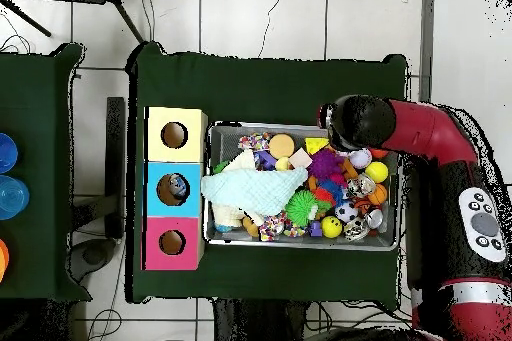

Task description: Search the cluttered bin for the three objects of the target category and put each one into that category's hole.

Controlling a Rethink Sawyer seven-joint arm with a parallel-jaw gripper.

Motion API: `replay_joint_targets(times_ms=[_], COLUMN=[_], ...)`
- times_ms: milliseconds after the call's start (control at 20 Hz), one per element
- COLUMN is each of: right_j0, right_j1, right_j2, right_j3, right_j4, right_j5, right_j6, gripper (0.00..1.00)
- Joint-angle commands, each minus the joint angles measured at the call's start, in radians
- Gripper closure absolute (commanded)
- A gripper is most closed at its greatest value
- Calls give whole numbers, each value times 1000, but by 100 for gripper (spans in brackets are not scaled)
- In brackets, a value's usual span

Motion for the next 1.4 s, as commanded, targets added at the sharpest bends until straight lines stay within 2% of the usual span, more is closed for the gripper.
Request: replay_joint_targets(times_ms=[50, 300, 650, 850, 1050, 1150, 1400], right_j0=[4, -3, -7, -34, -38, -33, -35], right_j1=[-17, 0, 35, 57, 96, 128, 133], right_j2=[26, 41, 44, 46, 55, 58, 56], right_j3=[-41, -68, -69, -64, -93, -132, -130], right_j4=[-30, -35, -47, -54, -54, -57, -56], right_j5=[139, 139, 75, 52, 46, 55, 48], right_j6=[-147, -168, -154, -176, -181, -186, -184], gripper=[0, 0, 0, 0, 0, 0, 0])
